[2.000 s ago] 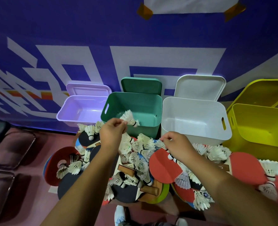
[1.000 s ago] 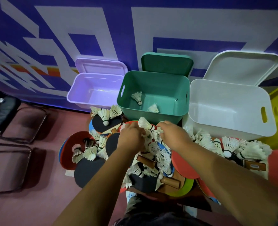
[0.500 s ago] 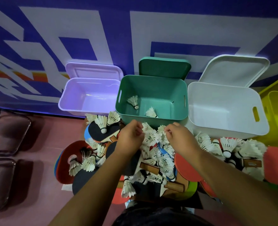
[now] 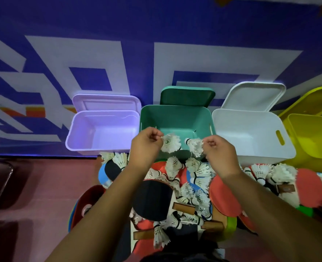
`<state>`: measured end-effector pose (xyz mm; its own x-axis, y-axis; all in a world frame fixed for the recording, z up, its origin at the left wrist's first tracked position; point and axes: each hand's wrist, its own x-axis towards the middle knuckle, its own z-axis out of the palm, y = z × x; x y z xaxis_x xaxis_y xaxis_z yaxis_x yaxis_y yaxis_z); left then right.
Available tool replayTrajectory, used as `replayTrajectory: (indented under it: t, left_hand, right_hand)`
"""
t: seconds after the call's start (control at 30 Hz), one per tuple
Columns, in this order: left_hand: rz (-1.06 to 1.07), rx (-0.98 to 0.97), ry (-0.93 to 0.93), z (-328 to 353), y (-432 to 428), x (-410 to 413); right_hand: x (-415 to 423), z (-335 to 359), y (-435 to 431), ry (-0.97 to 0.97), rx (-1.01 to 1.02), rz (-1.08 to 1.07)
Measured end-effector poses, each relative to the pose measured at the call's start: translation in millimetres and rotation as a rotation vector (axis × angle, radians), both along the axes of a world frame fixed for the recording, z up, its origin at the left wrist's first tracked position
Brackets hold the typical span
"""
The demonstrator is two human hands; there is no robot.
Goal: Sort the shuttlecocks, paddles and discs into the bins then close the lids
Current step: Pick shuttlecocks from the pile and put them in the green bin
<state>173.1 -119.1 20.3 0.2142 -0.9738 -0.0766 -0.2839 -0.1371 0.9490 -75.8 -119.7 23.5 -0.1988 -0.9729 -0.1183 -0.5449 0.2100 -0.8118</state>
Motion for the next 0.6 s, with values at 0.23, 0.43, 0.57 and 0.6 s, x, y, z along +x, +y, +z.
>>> replayTrajectory:
  t: [0.23, 0.43, 0.57, 0.6]
  left_hand:
    - [0.066, 0.139, -0.097, -8.3, -4.2, 13.0]
    - [0.083, 0.259, -0.074, -20.6, 29.7, 24.8]
    - [0.138, 0.294, -0.129, -21.1, 54.0, 26.7]
    - [0.149, 0.304, -0.15, -20.2, 59.5, 28.6]
  right_hand:
    - [3.2, -2.8, -9.0, 0.018, 0.015, -0.061]
    - [-0.8, -10.9, 3.4, 0.077, 0.032, 0.056]
    - [6.8, -19.1, 4.9, 0.047, 0.031, 0.135]
    - [11.4, -20.3, 5.0, 0.031, 0.031, 0.159]
